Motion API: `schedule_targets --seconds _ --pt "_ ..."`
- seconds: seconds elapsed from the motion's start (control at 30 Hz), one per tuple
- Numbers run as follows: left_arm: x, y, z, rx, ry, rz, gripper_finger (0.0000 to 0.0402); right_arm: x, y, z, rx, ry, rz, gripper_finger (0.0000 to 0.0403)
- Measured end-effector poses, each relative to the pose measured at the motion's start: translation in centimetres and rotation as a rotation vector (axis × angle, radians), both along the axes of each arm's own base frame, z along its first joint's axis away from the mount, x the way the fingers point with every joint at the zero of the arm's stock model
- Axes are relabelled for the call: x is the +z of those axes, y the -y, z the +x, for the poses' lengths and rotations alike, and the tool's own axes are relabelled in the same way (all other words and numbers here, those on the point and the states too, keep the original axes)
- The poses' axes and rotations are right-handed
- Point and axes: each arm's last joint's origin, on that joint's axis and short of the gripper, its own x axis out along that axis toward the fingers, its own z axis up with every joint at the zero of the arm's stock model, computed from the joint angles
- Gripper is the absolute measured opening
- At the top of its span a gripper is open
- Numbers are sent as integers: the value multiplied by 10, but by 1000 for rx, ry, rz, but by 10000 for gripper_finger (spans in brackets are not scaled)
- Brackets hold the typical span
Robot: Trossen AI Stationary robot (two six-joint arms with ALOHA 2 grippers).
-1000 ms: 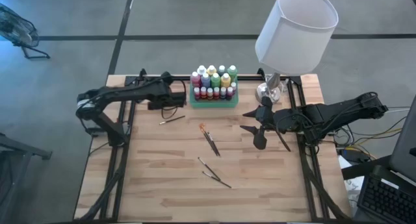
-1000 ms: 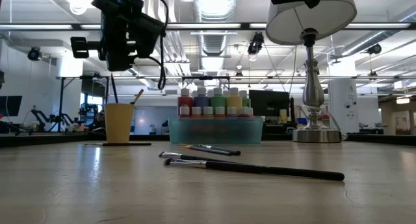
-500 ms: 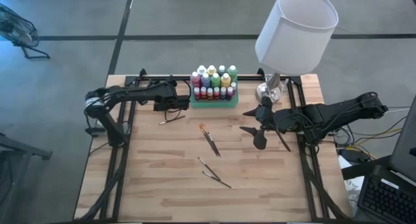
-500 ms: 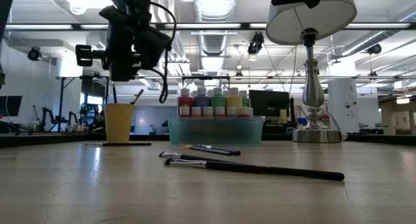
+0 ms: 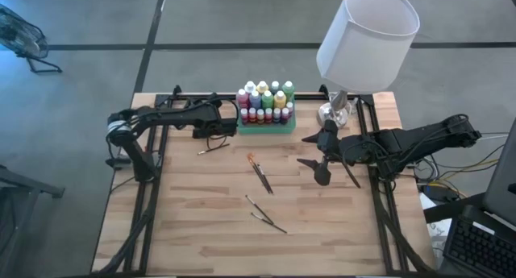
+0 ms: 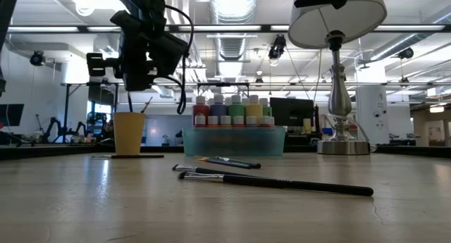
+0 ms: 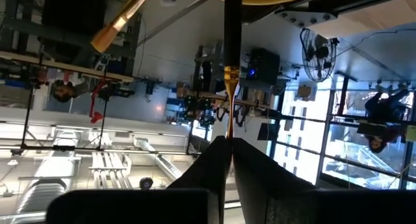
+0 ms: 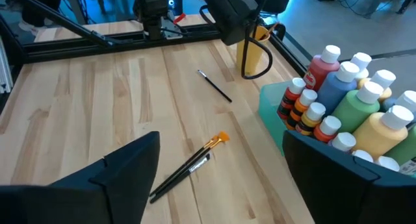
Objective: Pick & Place Paint Supplies
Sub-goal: Put the gold paintbrush into the orange cup, then put the silver paintbrush into the orange cup
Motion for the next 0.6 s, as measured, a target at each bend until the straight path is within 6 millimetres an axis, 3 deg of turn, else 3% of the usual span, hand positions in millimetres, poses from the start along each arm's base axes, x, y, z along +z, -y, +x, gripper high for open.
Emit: schedule_targets --seconds 0.4,0.6 --pt "-1 1 1 28 78 8 61 0 0 0 0 0 0 356" --pt "5 1 2 19 94 40 68 0 0 0 0 0 0 359"
